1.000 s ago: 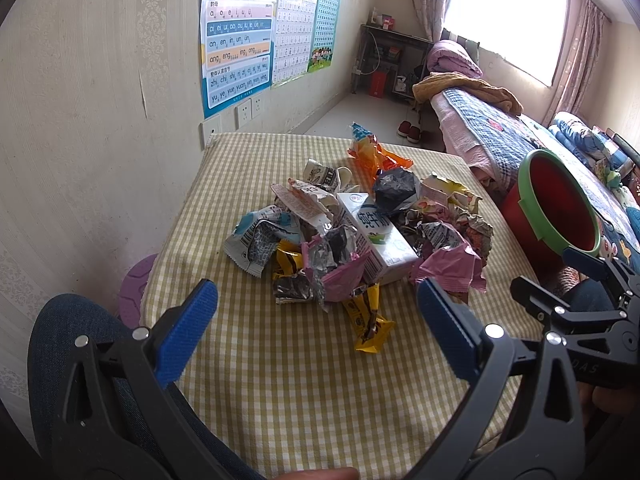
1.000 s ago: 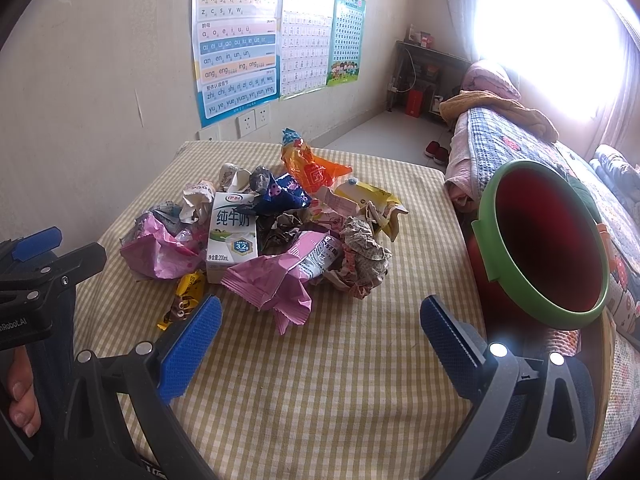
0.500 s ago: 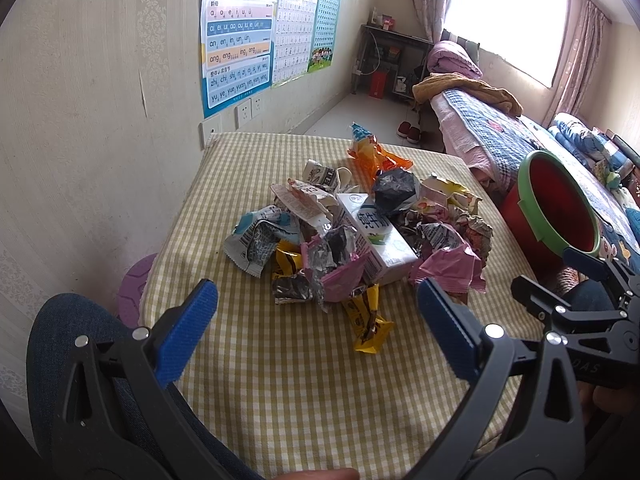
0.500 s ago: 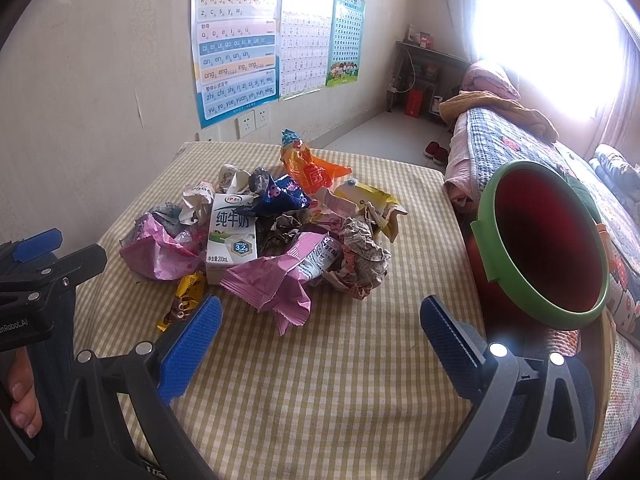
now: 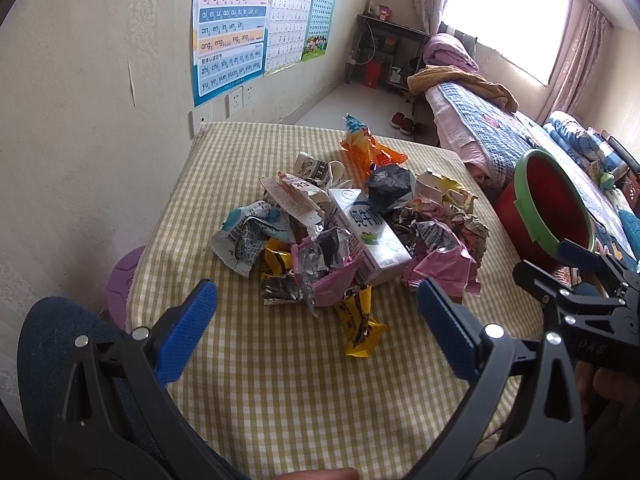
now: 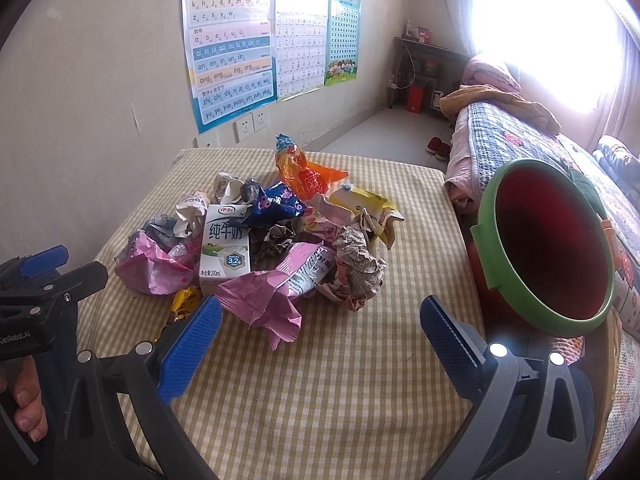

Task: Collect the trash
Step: 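Grasp the crumpled paper ball with the right tool while the left tool grasps a pink wrapper, then carry the paper ball and pink wrapper over the red bucket with both tools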

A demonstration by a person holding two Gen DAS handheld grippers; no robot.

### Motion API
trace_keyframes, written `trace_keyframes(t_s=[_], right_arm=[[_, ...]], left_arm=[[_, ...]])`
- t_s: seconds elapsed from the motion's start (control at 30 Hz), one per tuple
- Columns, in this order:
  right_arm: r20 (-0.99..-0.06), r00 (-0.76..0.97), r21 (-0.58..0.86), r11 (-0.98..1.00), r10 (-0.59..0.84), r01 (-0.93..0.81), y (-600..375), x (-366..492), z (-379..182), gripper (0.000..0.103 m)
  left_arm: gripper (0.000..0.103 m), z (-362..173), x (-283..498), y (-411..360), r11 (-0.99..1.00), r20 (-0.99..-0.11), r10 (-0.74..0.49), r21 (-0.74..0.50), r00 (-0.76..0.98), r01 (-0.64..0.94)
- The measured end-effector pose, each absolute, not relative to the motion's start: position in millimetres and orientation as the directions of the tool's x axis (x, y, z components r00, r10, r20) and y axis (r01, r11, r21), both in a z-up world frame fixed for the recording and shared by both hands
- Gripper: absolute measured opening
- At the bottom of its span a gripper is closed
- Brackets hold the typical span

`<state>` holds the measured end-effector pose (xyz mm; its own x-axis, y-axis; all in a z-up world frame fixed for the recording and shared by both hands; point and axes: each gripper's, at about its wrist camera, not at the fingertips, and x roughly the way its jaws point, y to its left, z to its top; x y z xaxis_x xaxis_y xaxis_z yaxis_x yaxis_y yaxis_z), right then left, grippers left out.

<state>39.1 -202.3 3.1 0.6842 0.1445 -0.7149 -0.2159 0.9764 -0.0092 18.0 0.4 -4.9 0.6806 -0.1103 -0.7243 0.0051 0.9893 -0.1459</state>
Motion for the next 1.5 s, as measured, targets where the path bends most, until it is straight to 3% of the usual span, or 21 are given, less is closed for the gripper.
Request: trace_keyframes(t_s=[0.47,0.73,0.97,1.03,1.13,1.3,1.4,1.5], right_arm=[[-0.768,0.630,0.044,0.991,0.117,-0.130,-236.0,103.6,-19.8,0.096],[-0.798,0.592,0.065,0.992,0.116,-0.107,-237.8,124.7,-41.5,0.096],[-0.814,0.568,0.082,0.993,0.118,-0.088,-240.5,134.7,-56.6,0.096],[-0.816,0.565,0.089,0.993,0.120,-0.083,-241.4,137.2,-59.3,0.092],[-0.822,0.553,0.110,0.991,0.136,-0.080,-242.5,139.6,-64.4,0.087],[-0.840,0.514,0.145,0.985,0.174,-0.098,-243.9,140.5,-75.0,0.064],[-0.843,0.502,0.165,0.981,0.194,-0.102,-246.7,140.1,-77.5,0.044],[-0.840,0.501,0.176,0.978,0.209,-0.113,-247.2,137.3,-75.3,0.040]], left_arm=[[0.097,-29.5,61.9,-5.5,0.988,-0.793,-0.136,-0.151,0.594,0.024],[0.089,-43.3,76.9,4.0,0.987,-0.818,-0.137,-0.160,0.559,0.008],[0.076,-53.1,82.4,10.2,0.982,-0.827,-0.162,-0.188,0.538,0.007],[0.073,-55.4,83.0,10.2,0.982,-0.828,-0.162,-0.187,0.537,0.009],[0.056,-60.4,84.4,10.4,0.981,-0.835,-0.172,-0.196,0.523,0.011],[0.036,-61.2,81.8,6.8,0.981,-0.829,-0.180,-0.193,0.529,0.032],[0.030,-59.3,80.1,3.9,0.981,-0.823,-0.186,-0.190,0.536,0.048],[0.027,-57.3,78.4,1.2,0.981,-0.822,-0.188,-0.187,0.537,0.057]])
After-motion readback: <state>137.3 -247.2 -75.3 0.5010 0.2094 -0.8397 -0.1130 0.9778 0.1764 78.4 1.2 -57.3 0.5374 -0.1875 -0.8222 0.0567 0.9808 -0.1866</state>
